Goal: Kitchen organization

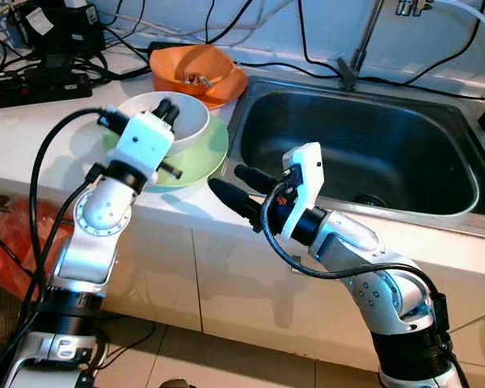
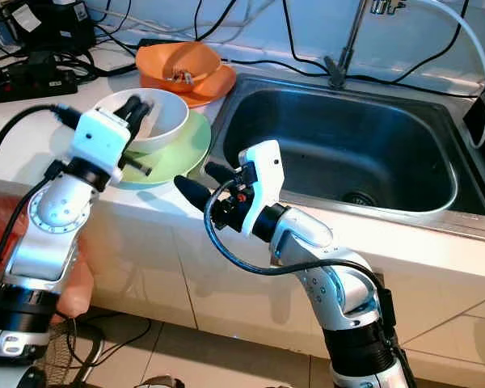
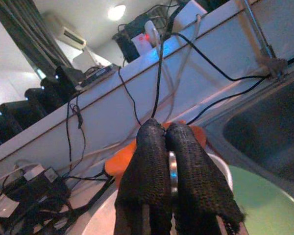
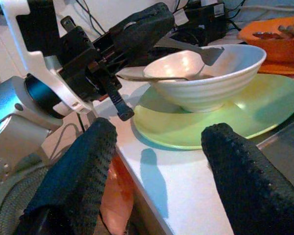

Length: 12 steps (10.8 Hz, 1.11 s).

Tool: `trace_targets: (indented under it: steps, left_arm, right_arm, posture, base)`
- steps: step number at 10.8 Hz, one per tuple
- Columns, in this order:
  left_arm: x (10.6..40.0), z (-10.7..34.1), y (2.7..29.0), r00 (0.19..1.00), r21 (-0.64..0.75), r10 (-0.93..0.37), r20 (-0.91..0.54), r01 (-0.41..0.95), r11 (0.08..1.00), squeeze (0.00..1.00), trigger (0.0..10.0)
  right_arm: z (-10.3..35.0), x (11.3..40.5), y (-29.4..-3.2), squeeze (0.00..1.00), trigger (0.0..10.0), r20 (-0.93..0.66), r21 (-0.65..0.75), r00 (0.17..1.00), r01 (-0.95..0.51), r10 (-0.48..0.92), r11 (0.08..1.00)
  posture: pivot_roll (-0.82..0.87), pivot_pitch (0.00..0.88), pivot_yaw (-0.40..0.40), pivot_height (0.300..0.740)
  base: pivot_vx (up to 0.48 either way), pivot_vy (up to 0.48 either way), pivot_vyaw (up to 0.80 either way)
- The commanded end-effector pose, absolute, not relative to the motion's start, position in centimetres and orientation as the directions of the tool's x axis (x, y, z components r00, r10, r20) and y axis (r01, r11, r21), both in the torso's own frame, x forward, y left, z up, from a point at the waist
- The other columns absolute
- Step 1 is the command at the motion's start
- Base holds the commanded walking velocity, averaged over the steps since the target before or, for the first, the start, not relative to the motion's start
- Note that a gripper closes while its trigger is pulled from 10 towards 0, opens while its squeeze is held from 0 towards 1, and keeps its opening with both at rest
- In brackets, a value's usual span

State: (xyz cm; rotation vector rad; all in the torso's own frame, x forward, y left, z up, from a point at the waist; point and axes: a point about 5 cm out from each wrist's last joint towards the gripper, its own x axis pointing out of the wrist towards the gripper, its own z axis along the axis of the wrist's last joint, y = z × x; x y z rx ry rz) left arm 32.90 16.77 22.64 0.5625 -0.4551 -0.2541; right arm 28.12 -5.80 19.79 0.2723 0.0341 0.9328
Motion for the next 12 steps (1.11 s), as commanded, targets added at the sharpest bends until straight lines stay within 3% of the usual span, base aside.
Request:
trace_targets:
  steps: [1, 4, 6, 7, 9, 10, 11, 12]
  left_arm:
    - [33.1, 23.2, 15.9, 0.85, 0.562, -0.386, 0.358, 0.134, 0.816, 0.0, 1.1]
    - [33.3, 24.1, 14.7, 0.82, 0.549, -0.413, 0.396, 0.149, 0.822, 0.0, 1.1]
    - [33.4, 27.0, 13.7, 0.769, 0.486, -0.402, 0.497, 0.137, 0.863, 0.0, 0.0]
    - [33.5, 28.7, 13.0, 0.742, 0.405, -0.389, 0.546, 0.173, 0.898, 0.0, 0.0]
    - [34.3, 30.0, 11.6, 0.747, 0.128, -0.339, 0.571, 0.327, 0.936, 0.0, 0.0]
    - [34.6, 29.9, 11.5, 0.759, 0.057, -0.325, 0.565, 0.356, 0.933, 0.0, 0.0]
    - [35.2, 29.5, 11.1, 0.798, -0.175, -0.294, 0.526, 0.439, 0.881, 0.0, 0.0]
    - [35.7, 28.6, 10.6, 0.837, -0.426, -0.301, 0.458, 0.503, 0.752, 0.0, 0.0]
  right_arm:
    - [20.1, 28.3, -6.2, 0.0, 10.0, 0.101, 0.229, 0.623, -0.773, 0.776, 0.591]
    - [20.1, 28.4, -6.3, 0.0, 10.0, 0.102, 0.228, 0.629, -0.769, 0.771, 0.597]
    - [20.2, 28.8, -6.6, 0.0, 10.0, 0.105, 0.235, 0.651, -0.75, 0.751, 0.618]
    - [20.2, 29.2, -6.8, 0.0, 10.0, 0.108, 0.242, 0.681, -0.725, 0.724, 0.645]
    - [20.4, 31.0, -8.4, 0.0, 10.0, 0.12, 0.301, 0.803, -0.589, 0.583, 0.75]
    - [20.5, 31.3, -8.8, 0.0, 10.0, 0.124, 0.315, 0.826, -0.559, 0.551, 0.767]
    - [20.6, 32.0, -9.8, 0.0, 10.0, 0.134, 0.358, 0.871, -0.488, 0.473, 0.796]
    - [20.7, 32.6, -10.5, 0.0, 10.0, 0.143, 0.402, 0.898, -0.437, 0.417, 0.804]
  posture:
    - [0.1, 0.051, -0.012, 0.74]
    - [0.09, 0.05, -0.011, 0.74]
    - [0.09, 0.047, -0.013, 0.74]
    - [0.09, 0.045, -0.012, 0.74]
    - [0.09, 0.043, -0.005, 0.74]
    - [0.09, 0.041, -0.002, 0.74]
    - [0.09, 0.041, 0.0, 0.74]
    - [0.09, 0.041, -0.001, 0.74]
  base:
    - [0.0, 0.0, 0.0]
    - [0.0, 0.0, 0.0]
    - [0.0, 0.0, 0.0]
    - [0.0, 0.0, 0.0]
    - [0.0, 0.0, 0.0]
    - [0.0, 0.0, 0.0]
    - [0.0, 0.0, 0.0]
    - [0.0, 0.0, 0.0]
